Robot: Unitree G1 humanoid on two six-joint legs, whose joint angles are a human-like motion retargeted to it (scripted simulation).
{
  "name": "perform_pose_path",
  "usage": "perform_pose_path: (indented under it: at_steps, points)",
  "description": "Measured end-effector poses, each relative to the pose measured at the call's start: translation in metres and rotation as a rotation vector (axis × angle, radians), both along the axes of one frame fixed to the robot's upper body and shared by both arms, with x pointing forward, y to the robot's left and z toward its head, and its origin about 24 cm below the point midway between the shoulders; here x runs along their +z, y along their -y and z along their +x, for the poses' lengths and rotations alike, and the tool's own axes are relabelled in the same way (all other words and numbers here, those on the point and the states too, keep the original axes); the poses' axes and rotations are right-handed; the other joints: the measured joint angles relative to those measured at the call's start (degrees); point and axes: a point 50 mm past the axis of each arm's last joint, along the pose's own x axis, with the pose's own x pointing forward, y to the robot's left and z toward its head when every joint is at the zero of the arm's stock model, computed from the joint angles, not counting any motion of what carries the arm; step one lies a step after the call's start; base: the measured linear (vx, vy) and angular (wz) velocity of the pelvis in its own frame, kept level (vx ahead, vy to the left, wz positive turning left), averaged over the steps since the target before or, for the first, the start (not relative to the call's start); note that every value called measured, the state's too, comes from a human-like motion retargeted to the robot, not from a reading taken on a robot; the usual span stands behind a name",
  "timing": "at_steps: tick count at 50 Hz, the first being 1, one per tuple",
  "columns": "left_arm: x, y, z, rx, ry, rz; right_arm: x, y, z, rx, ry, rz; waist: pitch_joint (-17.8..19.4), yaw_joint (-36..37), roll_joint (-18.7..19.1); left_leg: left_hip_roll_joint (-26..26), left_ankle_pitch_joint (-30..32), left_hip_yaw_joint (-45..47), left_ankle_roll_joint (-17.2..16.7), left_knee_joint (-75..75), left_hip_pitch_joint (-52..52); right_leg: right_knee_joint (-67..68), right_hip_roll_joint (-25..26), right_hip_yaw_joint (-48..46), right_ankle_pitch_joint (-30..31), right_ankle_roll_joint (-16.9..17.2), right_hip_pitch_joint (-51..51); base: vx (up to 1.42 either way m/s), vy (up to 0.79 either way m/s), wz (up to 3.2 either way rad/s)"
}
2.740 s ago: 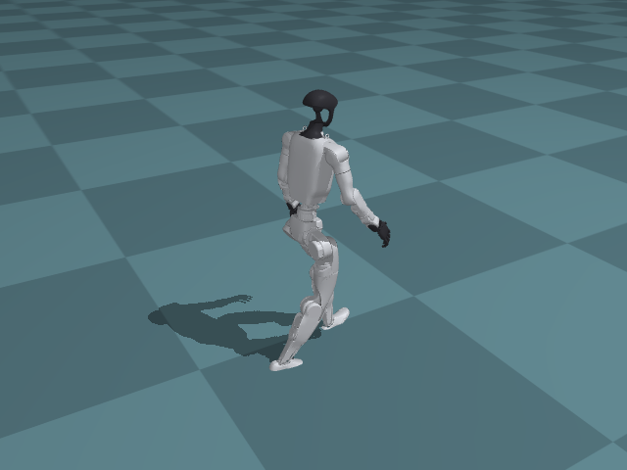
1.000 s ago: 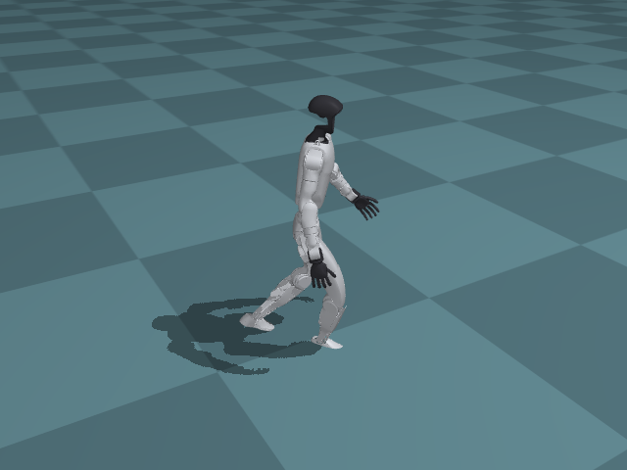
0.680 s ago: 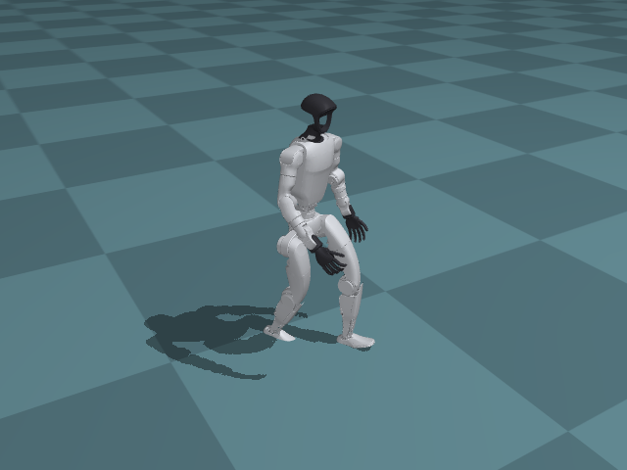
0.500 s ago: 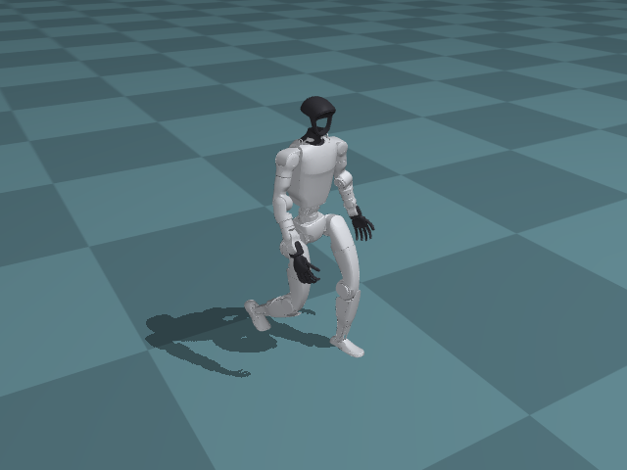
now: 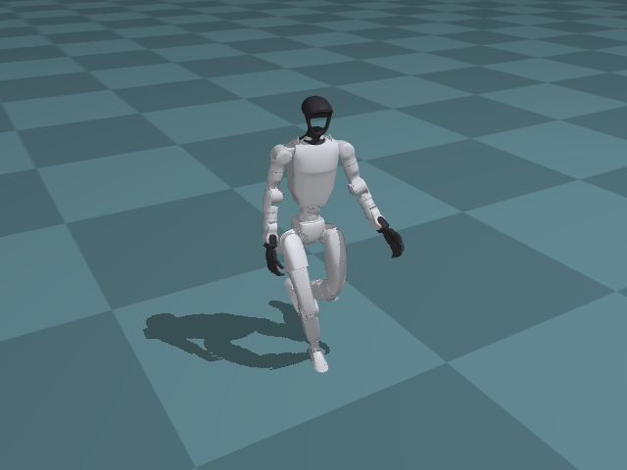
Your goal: Walk
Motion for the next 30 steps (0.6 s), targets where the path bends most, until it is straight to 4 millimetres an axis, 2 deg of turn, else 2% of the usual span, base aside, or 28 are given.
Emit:
perform_pose_path:
  at_steps: [2,3,5,8,11,13,16,17,19,22,23,25,26,28,30]
  points:
    - [-0.015,0.013,-0.013,-0.022,-0.066,-0.060,0.004,0.006,0.012,-0.008,0.041,-0.003,0.85,2.17,2.24,4.68,4.72,-2.37,-0.39,12.38,-7.12,-1.58,5.31,0.91,-1.67,-2.38,3.86,0.83,-0.09,-1.12]
    - [-0.023,0.020,-0.022,-0.035,-0.106,-0.086,0.007,0.008,0.019,-0.007,0.067,-0.007,1.10,3.33,2.25,6.30,3.24,-2.42,1.06,16.65,-10.16,-1.88,6.85,2.20,-2.75,-2.77,5.81,0.83,-0.07,-1.28]
    - [-0.037,0.030,-0.038,-0.058,-0.188,-0.136,0.015,0.010,0.040,-0.007,0.143,-0.012,1.69,5.77,1.57,8.90,-2.91,-1.84,4.74,21.14,-16.16,-4.98,9.47,5.63,-4.02,-2.73,11.11,0.83,-0.05,-1.44]
    - [-0.055,0.039,-0.072,-0.043,-0.310,-0.198,0.031,0.005,0.076,0.006,0.290,0.008,3.07,9.11,-0.33,9.34,-11.84,0.20,7.91,16.42,-22.30,-8.45,10.86,12.35,-6.64,-1.49,20.18,0.83,0.01,-1.65]
    - [-0.067,0.045,-0.104,0.002,-0.408,-0.239,0.053,-0.003,0.110,0.022,0.445,0.039,4.63,11.51,-2.24,6.50,-13.74,0.99,6.91,2.87,-26.81,-9.61,10.05,19.28,-9.50,-0.46,27.69,0.84,0.06,-1.69]
    - [-0.072,0.047,-0.120,0.026,-0.460,-0.252,0.067,-0.008,0.128,0.042,0.529,0.056,5.19,12.41,-3.79,2.47,-11.37,-0.06,4.49,-9.95,-28.82,-8.87,8.34,23.43,-11.40,0.16,30.87,0.85,0.07,-1.55]
    - [-0.074,0.044,-0.136,0.055,-0.509,-0.249,0.081,-0.013,0.144,0.065,0.602,0.067,4.66,12.73,-6.52,-4.87,-6.03,-4.41,1.44,-31.57,-28.88,-5.67,4.87,28.52,-13.91,1.53,32.42,0.84,0.09,-1.42]
    - [-0.075,0.042,-0.140,0.068,-0.521,-0.247,0.082,-0.014,0.146,0.068,0.610,0.066,4.36,12.73,-7.13,-6.56,-4.98,-5.94,1.06,-35.72,-28.86,-3.93,3.97,29.76,-14.70,1.91,32.55,0.84,0.13,-1.39]
    - [-0.075,0.038,-0.149,0.107,-0.542,-0.243,0.077,-0.012,0.140,0.058,0.586,0.053,3.72,12.56,-7.88,-8.65,-4.74,-8.23,1.35,-33.95,-30.25,0.92,2.60,31.37,-15.95,2.63,32.83,0.85,0.17,-1.38]
    - [-0.073,0.025,-0.160,0.171,-0.568,-0.226,0.055,-0.006,0.116,0.025,0.461,0.022,2.47,11.80,-10.20,-11.58,-4.40,-7.89,3.42,-25.66,-30.72,10.75,-1.20,32.93,-13.92,5.18,32.56,0.85,0.23,-1.32]
    - [-0.071,0.019,-0.162,0.184,-0.575,-0.218,0.045,-0.005,0.103,0.012,0.397,0.014,2.10,11.18,-11.24,-12.46,-5.28,-6.89,4.60,-22.64,-30.54,14.98,-2.82,33.03,-10.74,6.91,31.87,0.80,0.25,-1.23]
    - [-0.065,0.002,-0.160,0.194,-0.567,-0.192,0.028,-0.005,0.079,0.000,0.266,0.021,1.71,10.02,-14.09,-13.78,-7.76,-3.52,7.30,-20.53,-28.44,24.86,-7.02,32.82,0.03,11.13,28.23,0.74,0.26,-1.30]
    - [-0.061,-0.006,-0.155,0.185,-0.553,-0.173,0.023,-0.004,0.071,0.002,0.214,0.025,1.48,9.10,-14.85,-13.62,-8.79,-1.80,8.51,-21.10,-26.92,29.48,-9.28,31.76,5.67,12.09,25.11,0.70,0.27,-1.41]
    - [-0.052,-0.023,-0.142,0.158,-0.521,-0.129,0.016,-0.001,0.058,0.013,0.133,0.032,1.05,7.11,-15.69,-12.90,-10.63,1.56,10.34,-23.40,-23.44,37.64,-14.10,28.95,12.55,11.85,18.22,0.66,0.28,-1.53]
    - [-0.042,-0.039,-0.128,0.125,-0.489,-0.076,0.013,0.003,0.051,0.032,0.088,0.035,0.57,4.84,-15.75,-12.16,-11.89,4.82,11.21,-27.39,-19.29,43.09,-18.96,25.55,12.41,9.49,11.09,0.62,0.27,-1.66]
